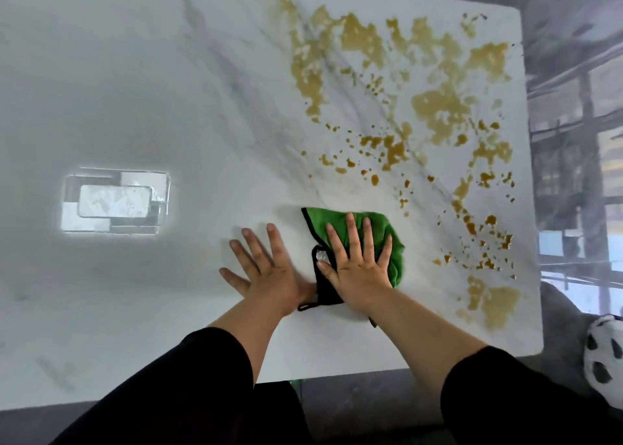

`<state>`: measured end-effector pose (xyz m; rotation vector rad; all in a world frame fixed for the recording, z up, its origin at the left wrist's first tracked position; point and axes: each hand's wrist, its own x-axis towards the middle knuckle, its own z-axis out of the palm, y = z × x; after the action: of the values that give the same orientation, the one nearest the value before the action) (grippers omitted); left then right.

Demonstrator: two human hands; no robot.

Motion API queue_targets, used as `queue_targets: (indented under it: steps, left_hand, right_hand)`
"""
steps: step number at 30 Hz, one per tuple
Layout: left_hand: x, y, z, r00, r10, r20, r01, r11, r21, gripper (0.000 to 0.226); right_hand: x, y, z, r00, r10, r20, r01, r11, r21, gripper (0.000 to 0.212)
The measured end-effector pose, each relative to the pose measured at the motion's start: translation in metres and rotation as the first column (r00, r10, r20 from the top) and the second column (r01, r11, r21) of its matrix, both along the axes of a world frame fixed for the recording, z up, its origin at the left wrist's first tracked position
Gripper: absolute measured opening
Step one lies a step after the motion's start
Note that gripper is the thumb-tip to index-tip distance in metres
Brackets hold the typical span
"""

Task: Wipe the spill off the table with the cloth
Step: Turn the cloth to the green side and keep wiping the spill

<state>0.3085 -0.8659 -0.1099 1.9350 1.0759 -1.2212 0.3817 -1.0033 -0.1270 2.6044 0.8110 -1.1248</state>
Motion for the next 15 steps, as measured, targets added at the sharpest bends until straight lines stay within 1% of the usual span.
queue_targets:
  steps: [2,5,8,12,15]
  left_hand:
    - [-0.002,0.001,-0.003,1.0,-0.005,0.017,0.005,1.0,-0.01,0.145]
    - [-0.002,0.003,-0.005,0.999,-0.032,-0.009,0.032,0.999,-0.011,0.149]
    - [-0.002,0.003,-0.005,0.999,-0.029,-0.014,0.029,1.0,0.002,0.152]
    - [0.0,0.005,-0.007,1.0,-0.01,-0.003,0.01,1.0,-0.012,0.151]
    - [-0.005,0.004,-0.007,0.998,-0.017,-0.055,0.016,0.999,-0.029,0.149]
  right_hand:
    - [0.016,0.02,-0.003,1.0,0.002,0.02,-0.002,1.0,0.024,0.063]
    - [0.049,0.065,-0.007,0.998,-0.002,0.063,-0.003,0.996,0.085,0.061]
    - [0.072,0.095,-0.008,0.996,0.007,0.094,-0.016,0.995,0.098,0.061]
    - [0.064,0.082,-0.003,0.998,0.013,0.064,-0.02,0.994,0.105,0.061]
    - [0.034,0.06,0.001,1.0,0.029,0.01,-0.03,0.996,0.082,0.062]
